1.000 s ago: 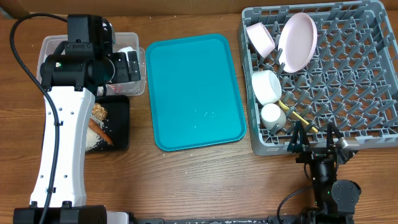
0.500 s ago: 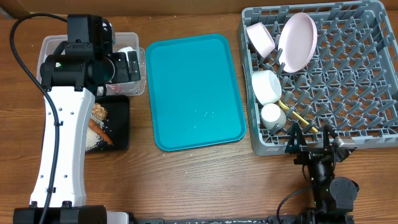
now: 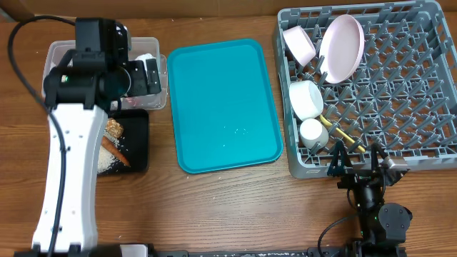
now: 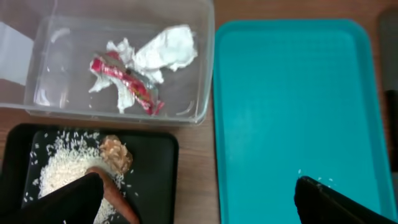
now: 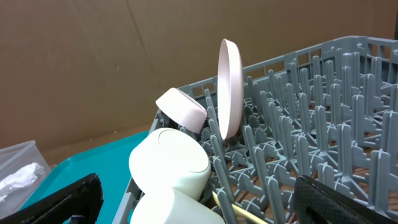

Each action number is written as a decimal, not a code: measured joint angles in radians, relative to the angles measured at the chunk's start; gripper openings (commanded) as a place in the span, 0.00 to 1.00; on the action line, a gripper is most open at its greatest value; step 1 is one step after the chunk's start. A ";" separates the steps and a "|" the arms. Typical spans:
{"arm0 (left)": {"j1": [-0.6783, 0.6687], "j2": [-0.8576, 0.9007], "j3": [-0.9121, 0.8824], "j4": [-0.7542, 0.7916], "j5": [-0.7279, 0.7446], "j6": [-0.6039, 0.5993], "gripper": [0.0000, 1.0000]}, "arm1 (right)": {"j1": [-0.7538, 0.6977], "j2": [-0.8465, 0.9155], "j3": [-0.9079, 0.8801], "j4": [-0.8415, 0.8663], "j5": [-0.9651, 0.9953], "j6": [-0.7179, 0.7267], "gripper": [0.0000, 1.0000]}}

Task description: Sort waste into correct bins and load items into the dishwasher

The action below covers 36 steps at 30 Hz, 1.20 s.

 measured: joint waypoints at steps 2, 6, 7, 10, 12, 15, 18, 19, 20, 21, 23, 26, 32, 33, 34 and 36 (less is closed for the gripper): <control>-0.011 -0.110 -0.057 0.023 0.001 0.000 1.00 | 0.000 0.000 0.000 0.001 0.000 0.000 1.00; -0.014 -0.367 -0.313 0.295 0.021 0.000 1.00 | 0.000 0.000 0.000 0.000 0.000 0.000 1.00; -0.014 -0.435 -0.403 0.398 0.033 0.000 1.00 | 0.000 -0.001 0.000 -0.002 0.000 0.000 1.00; -0.015 -0.606 -0.680 0.673 0.072 0.000 1.00 | 0.000 -0.001 0.000 -0.002 0.000 0.000 1.00; -0.015 -0.722 -0.895 0.890 0.101 0.006 1.00 | 0.000 -0.001 0.000 -0.002 0.000 0.001 1.00; -0.014 -0.885 -1.147 1.067 0.127 0.055 1.00 | 0.000 -0.001 0.000 -0.003 0.000 0.000 1.00; -0.014 -1.078 -1.346 1.152 0.139 0.120 1.00 | 0.000 -0.001 0.000 -0.003 0.000 0.000 1.00; -0.014 -1.118 -1.377 1.160 0.141 0.132 1.00 | 0.000 -0.002 0.000 -0.002 0.000 0.000 1.00; -0.012 -1.172 -1.419 1.161 0.144 0.145 1.00 | 0.000 -0.001 0.000 -0.003 0.000 0.000 1.00; -0.005 -1.224 -1.456 1.162 0.145 0.157 1.00 | 0.000 -0.002 0.000 -0.002 0.000 0.000 1.00; 0.005 -1.305 -1.508 1.149 0.147 0.183 1.00 | 0.000 -0.002 0.000 -0.002 0.000 0.000 1.00; 0.005 -1.428 -1.578 1.113 0.140 0.212 1.00 | 0.000 -0.003 0.000 -0.003 -0.001 0.001 1.00; 0.005 -1.497 -1.651 1.030 0.121 0.230 1.00 | 0.000 -0.003 0.000 -0.002 0.000 0.000 1.00; 0.005 -1.497 -1.651 1.030 0.121 0.230 1.00 | 0.000 -0.003 0.000 -0.003 0.000 0.000 1.00; 0.005 -1.497 -1.651 1.030 0.121 0.230 1.00 | 0.000 -0.003 0.000 -0.002 -0.001 0.000 1.00; 0.005 -1.497 -1.651 1.031 0.121 0.230 1.00 | 0.000 -0.003 0.000 -0.002 0.000 0.000 1.00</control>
